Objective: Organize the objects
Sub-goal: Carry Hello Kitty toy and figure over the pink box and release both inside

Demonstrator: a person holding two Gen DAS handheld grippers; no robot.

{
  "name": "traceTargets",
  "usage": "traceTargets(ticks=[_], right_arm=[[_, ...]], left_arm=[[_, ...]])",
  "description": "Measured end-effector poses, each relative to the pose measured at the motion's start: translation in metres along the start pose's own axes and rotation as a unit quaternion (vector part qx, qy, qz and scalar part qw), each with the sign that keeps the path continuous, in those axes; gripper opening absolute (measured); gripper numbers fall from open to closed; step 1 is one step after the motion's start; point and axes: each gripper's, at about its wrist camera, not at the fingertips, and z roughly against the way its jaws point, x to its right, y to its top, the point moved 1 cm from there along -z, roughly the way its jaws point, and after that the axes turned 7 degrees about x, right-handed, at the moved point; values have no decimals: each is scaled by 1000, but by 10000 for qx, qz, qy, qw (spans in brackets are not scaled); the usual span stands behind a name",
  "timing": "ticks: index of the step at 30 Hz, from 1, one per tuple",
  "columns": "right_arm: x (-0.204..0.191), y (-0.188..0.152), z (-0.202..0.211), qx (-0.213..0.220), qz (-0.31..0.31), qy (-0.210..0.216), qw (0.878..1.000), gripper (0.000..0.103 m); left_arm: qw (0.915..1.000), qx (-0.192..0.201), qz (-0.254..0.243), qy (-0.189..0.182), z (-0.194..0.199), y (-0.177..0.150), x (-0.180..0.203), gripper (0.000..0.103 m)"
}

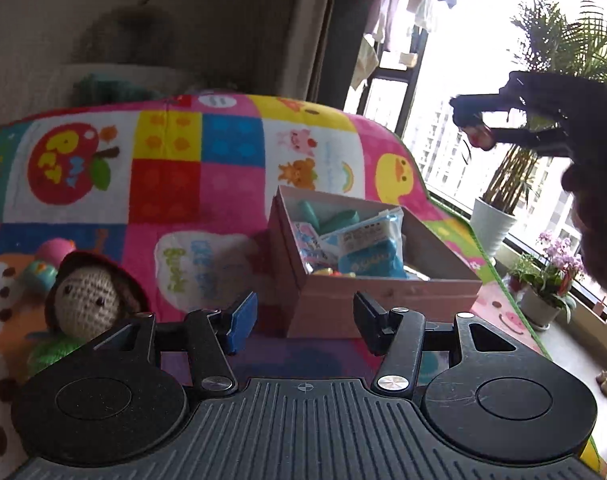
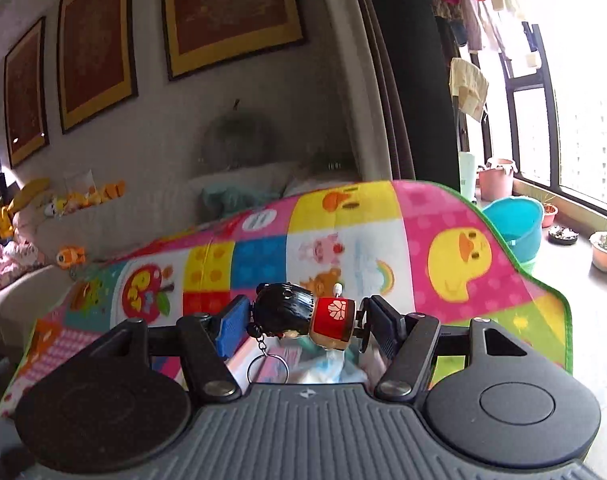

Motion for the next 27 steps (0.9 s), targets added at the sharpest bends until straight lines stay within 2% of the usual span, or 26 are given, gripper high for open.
traceTargets(ticks=[1,3,5,7,12,17,21,24,25,27], right_arm=[[0,11,-18,-64,-36,-22,10000,72],[2,21,-42,-110,-172,-305,9993,75],[3,17,-47,-171,-191,-382,9989,79],[2,3,-39,-181,-154,-407,9989,87],[-12,-48,-26,-582,435,-484,9962,87],[-36,-91,-14,-1030,987,-165,9896,87],[-58,-112,-4,-1187,1329,101,9839,87],[-71,-122,5,-1256,1423,353,9812,89],[-74,-125,7,-1273,1458,397,9803,90],[-78,-129,11,-1296,1510,433,9790,91]], left_arm=[[10000,-10,37,52,6,-4,-5,58],[9998,28,119,149,18,-10,-15,58],[9995,89,127,292,29,-14,-25,58],[9987,107,113,485,39,-19,-36,58],[9970,184,118,743,52,-21,-57,58],[9910,411,321,1231,55,-4,-90,58],[9788,637,930,1709,38,25,-139,58],[9829,222,755,1663,-1,40,-167,58],[9828,49,619,1739,-14,42,-172,58],[9766,-188,449,2094,-39,40,-182,58]])
